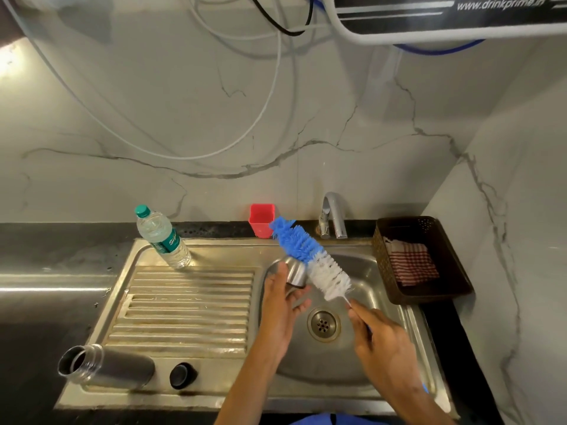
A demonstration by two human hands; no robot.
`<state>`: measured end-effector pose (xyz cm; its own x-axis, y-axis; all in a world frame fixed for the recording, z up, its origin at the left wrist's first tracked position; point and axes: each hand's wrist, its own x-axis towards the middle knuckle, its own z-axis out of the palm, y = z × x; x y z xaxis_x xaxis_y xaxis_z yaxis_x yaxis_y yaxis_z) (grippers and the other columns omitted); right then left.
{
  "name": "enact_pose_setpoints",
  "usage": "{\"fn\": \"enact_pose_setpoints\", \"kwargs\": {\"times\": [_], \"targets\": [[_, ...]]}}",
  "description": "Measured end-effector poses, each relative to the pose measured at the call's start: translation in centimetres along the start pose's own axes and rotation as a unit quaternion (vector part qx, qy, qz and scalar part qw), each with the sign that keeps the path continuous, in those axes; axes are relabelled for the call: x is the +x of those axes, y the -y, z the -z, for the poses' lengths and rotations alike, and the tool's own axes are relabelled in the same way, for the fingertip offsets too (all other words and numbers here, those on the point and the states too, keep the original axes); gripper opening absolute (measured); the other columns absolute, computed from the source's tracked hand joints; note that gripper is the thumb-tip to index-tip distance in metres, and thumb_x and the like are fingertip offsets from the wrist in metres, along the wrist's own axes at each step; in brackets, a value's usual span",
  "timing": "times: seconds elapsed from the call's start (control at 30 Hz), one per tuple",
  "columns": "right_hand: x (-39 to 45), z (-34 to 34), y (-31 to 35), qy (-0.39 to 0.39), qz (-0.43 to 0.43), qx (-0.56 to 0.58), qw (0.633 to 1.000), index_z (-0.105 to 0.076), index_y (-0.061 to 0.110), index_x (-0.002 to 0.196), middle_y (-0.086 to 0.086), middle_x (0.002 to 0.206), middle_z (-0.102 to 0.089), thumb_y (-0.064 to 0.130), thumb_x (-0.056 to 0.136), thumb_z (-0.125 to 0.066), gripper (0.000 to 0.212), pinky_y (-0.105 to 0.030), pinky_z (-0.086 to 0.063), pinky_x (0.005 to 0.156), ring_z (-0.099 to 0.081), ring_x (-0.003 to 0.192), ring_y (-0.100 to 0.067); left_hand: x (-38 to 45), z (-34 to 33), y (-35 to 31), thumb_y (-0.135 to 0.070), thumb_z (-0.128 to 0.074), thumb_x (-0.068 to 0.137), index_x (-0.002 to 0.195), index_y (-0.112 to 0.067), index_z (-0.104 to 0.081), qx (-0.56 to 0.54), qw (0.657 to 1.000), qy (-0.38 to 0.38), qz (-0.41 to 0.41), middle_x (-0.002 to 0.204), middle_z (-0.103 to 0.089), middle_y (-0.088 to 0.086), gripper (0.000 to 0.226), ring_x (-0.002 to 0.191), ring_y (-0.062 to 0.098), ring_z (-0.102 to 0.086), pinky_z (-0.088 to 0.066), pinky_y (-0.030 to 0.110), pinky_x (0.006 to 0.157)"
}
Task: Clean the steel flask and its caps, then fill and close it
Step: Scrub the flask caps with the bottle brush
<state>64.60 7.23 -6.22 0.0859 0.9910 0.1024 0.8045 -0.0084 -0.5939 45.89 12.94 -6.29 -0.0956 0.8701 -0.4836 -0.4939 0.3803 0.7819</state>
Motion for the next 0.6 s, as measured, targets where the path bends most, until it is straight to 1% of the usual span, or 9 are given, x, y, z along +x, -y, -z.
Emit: {"fn": "enact_pose_setpoints", "kwargs": {"times": [0.07, 0.13, 0.2, 0.23, 0.3, 0.37, 0.43, 0.5, 0.6], "targets": [[0.5, 0.4, -0.3, -0.007, 0.001, -0.006, 1.0, -0.069, 0.038, 0.132, 0.011, 0.085, -0.07, 0.029, 0.099, -0.064, 0.034, -0.036, -0.057, 0.054, -0.065, 0.063, -0.01, -0.5, -0.1, 0.4, -0.057, -0.063, 0.092, 0.13, -0.025, -0.058, 0.051, 0.998, 0.024, 0.019, 0.12, -0.077, 0.008, 0.05, 0.106, 0.025, -0.077, -0.056, 0.044, 0.093], [0.4, 1.1, -0.5, -0.012, 0.01, -0.024, 1.0, -0.07, 0.037, 0.13, 0.012, 0.082, -0.068, 0.028, 0.098, -0.066, 0.034, -0.035, -0.056, 0.05, -0.064, 0.058, -0.01, -0.3, 0.5, 0.1, -0.058, -0.067, 0.089, 0.124, -0.023, -0.06, 0.067, 0.998, 0.005, 0.02, 0.117, -0.078, 0.008, 0.049, 0.106, 0.023, -0.077, -0.057, 0.045, 0.096], [-0.3, 1.6, -0.6, -0.002, 0.033, -0.043, 0.999, -0.068, 0.04, 0.13, 0.013, 0.081, -0.066, 0.029, 0.096, -0.067, 0.036, -0.036, -0.056, 0.047, -0.064, 0.055, -0.013, 0.2, 1.2, -0.2, -0.054, -0.074, 0.089, 0.111, -0.017, -0.06, 0.083, 0.996, -0.029, 0.011, 0.11, -0.08, 0.008, 0.045, 0.106, 0.024, -0.077, -0.054, 0.043, 0.099], [-0.6, 1.7, -0.6, 0.008, 0.038, -0.047, 0.998, -0.067, 0.041, 0.131, 0.013, 0.082, -0.066, 0.029, 0.096, -0.066, 0.037, -0.037, -0.056, 0.047, -0.064, 0.055, -0.013, 0.4, 1.5, -0.2, -0.052, -0.078, 0.087, 0.107, -0.015, -0.06, 0.111, 0.994, -0.023, 0.004, 0.109, -0.08, 0.008, 0.046, 0.107, 0.026, -0.076, -0.053, 0.043, 0.1], [-0.5, 1.9, -0.8, 0.015, 0.031, -0.045, 0.998, -0.067, 0.042, 0.132, 0.013, 0.083, -0.068, 0.028, 0.098, -0.066, 0.037, -0.035, -0.057, 0.05, -0.066, 0.058, -0.014, 0.0, 1.5, 0.3, -0.052, -0.087, 0.08, 0.105, -0.011, -0.061, 0.158, 0.987, 0.033, 0.003, 0.111, -0.08, 0.006, 0.055, 0.111, 0.025, -0.075, -0.052, 0.042, 0.102], [0.2, 2.1, -1.0, 0.007, 0.026, -0.043, 0.999, -0.068, 0.04, 0.13, 0.009, 0.086, -0.071, 0.027, 0.098, -0.066, 0.035, -0.033, -0.057, 0.052, -0.068, 0.062, -0.015, -0.3, 1.5, 1.1, -0.053, -0.094, 0.071, 0.098, -0.011, -0.059, 0.175, 0.982, 0.075, 0.01, 0.108, -0.078, 0.001, 0.062, 0.107, 0.021, -0.074, -0.053, 0.045, 0.104], [0.8, 2.2, -1.0, 0.018, 0.014, -0.041, 0.999, -0.067, 0.042, 0.131, 0.009, 0.089, -0.073, 0.031, 0.101, -0.062, 0.032, -0.036, -0.06, 0.059, -0.07, 0.069, -0.014, -0.2, 1.9, 1.4, -0.052, -0.099, 0.062, 0.093, -0.015, -0.058, 0.16, 0.984, 0.078, 0.011, 0.101, -0.072, 0.002, 0.063, 0.101, 0.022, -0.068, -0.052, 0.047, 0.104], [0.8, 2.1, -0.8, 0.034, -0.002, -0.023, 0.999, -0.066, 0.043, 0.13, 0.01, 0.09, -0.073, 0.034, 0.102, -0.059, 0.031, -0.037, -0.061, 0.065, -0.07, 0.073, -0.011, -0.1, 2.0, 1.5, -0.043, -0.099, 0.063, 0.107, -0.014, -0.066, 0.116, 0.988, 0.099, 0.035, 0.108, -0.075, 0.004, 0.062, 0.103, 0.021, -0.071, -0.055, 0.037, 0.098], [0.7, 1.7, -0.9, 0.041, -0.012, -0.011, 0.999, -0.066, 0.04, 0.13, 0.012, 0.085, -0.072, 0.034, 0.102, -0.058, 0.03, -0.039, -0.061, 0.065, -0.068, 0.07, -0.01, -0.3, 1.8, 1.5, -0.024, -0.091, 0.08, 0.129, -0.011, -0.068, 0.134, 0.981, 0.132, 0.046, 0.122, -0.076, 0.008, 0.056, 0.114, 0.021, -0.073, -0.055, 0.03, 0.096]]}}
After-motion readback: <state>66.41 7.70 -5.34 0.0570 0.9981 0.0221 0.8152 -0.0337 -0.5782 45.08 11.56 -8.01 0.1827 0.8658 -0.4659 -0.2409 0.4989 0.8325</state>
